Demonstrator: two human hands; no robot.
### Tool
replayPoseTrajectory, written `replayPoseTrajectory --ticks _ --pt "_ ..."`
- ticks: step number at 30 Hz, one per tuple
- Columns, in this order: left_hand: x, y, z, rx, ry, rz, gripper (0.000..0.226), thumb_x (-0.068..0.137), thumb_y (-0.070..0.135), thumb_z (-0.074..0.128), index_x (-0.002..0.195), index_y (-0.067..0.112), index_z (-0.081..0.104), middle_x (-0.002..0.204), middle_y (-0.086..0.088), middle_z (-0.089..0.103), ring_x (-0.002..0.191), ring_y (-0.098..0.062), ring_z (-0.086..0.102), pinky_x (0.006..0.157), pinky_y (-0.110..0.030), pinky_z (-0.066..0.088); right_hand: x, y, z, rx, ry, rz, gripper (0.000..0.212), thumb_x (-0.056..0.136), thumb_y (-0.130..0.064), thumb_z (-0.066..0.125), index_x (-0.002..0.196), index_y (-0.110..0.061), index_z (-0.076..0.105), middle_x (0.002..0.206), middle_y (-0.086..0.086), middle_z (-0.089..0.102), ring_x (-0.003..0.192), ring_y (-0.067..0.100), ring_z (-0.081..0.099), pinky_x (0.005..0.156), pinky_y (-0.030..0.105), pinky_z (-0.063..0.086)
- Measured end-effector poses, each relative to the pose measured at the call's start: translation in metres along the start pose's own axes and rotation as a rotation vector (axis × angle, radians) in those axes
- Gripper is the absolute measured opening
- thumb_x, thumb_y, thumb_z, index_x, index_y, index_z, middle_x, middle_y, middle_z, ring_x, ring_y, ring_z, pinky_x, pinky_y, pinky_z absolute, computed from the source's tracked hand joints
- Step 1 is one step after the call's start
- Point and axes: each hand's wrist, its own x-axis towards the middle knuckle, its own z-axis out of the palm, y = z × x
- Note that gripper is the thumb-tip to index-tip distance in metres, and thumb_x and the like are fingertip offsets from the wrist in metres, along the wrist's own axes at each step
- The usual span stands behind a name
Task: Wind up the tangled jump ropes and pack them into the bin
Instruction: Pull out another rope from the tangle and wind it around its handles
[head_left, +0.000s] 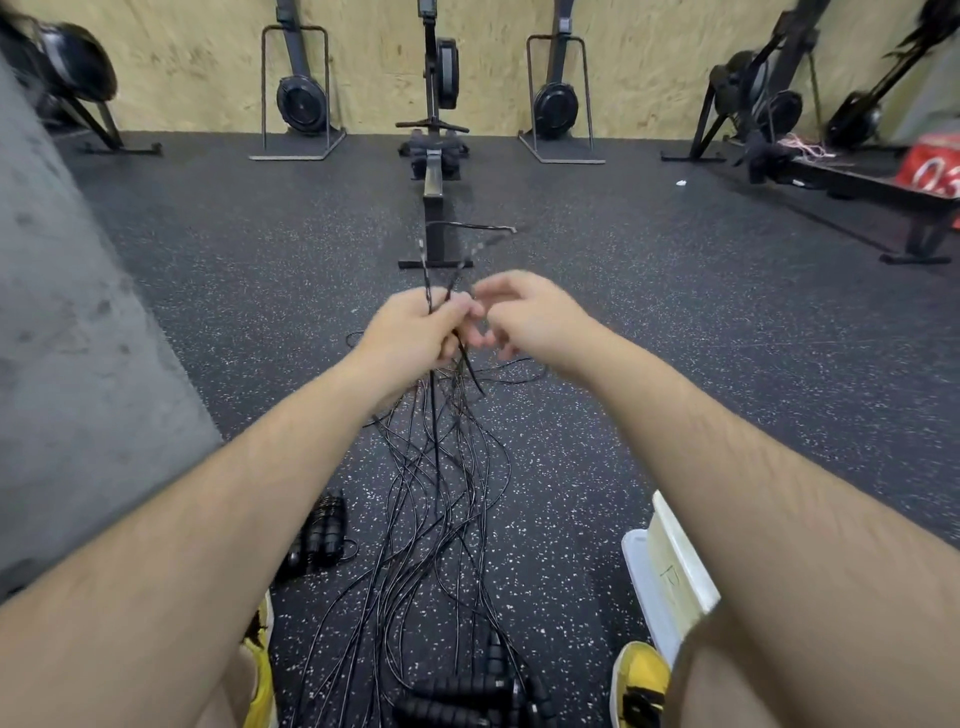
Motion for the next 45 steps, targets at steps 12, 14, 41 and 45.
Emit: replayPoseTrajectory --ticks 12,14,41,45 --pt "-0.003 -0.016 0.000 -0.069 -0.212 -0.094 0.027 0.102 0.007 0.054 0.129 0.009 0.059 0.109 -0.004 0.071 0.059 -0.006 0.047 0.054 -0.021 0.038 0.003 -0.003 0.003 0.046 0.242 -0.238 0.022 0.100 -0.019 0.058 0.091 -0.003 0.071 0.076 0.005 0.070 0.057 0.010 0.056 0.055 0.029 0.052" --pt "-0.010 -0.020 0.011 0.085 -0.284 -0.121 0.018 0.104 0.009 0.053 0.120 0.006 0.062 0.107 -0.003 0.076 0.060 -0.008 0.049 0.053 -0.022 0.039 0.002 -0.008 0.001 0.150 0.260 -0.234 0.023 0.101 -0.016 0.056 0.093 0.001 0.069 0.086 0.010 0.071 0.057 0.007 0.057 0.053 0.023 0.049" --pt "-0.010 -0.003 -0.003 -0.102 -0.179 0.015 0.044 0.111 0.044 0.027 0.136 0.023 0.056 0.083 -0.008 0.062 0.082 -0.022 0.061 0.082 -0.039 0.043 -0.007 -0.017 0.016 -0.190 -0.027 -0.160 0.048 0.107 -0.035 0.037 0.070 -0.019 0.063 0.051 0.000 0.064 0.044 0.017 0.054 0.054 0.030 0.050" --pt "-0.014 0.002 -0.003 -0.241 -0.311 -0.077 0.032 0.111 0.030 0.034 0.140 0.022 0.046 0.088 -0.006 0.067 0.092 -0.033 0.073 0.089 -0.044 0.058 -0.004 -0.015 0.014 -0.212 0.109 -0.167 0.052 0.107 -0.038 0.039 0.063 -0.017 0.056 0.049 -0.003 0.058 0.040 0.008 0.053 0.055 0.027 0.048"
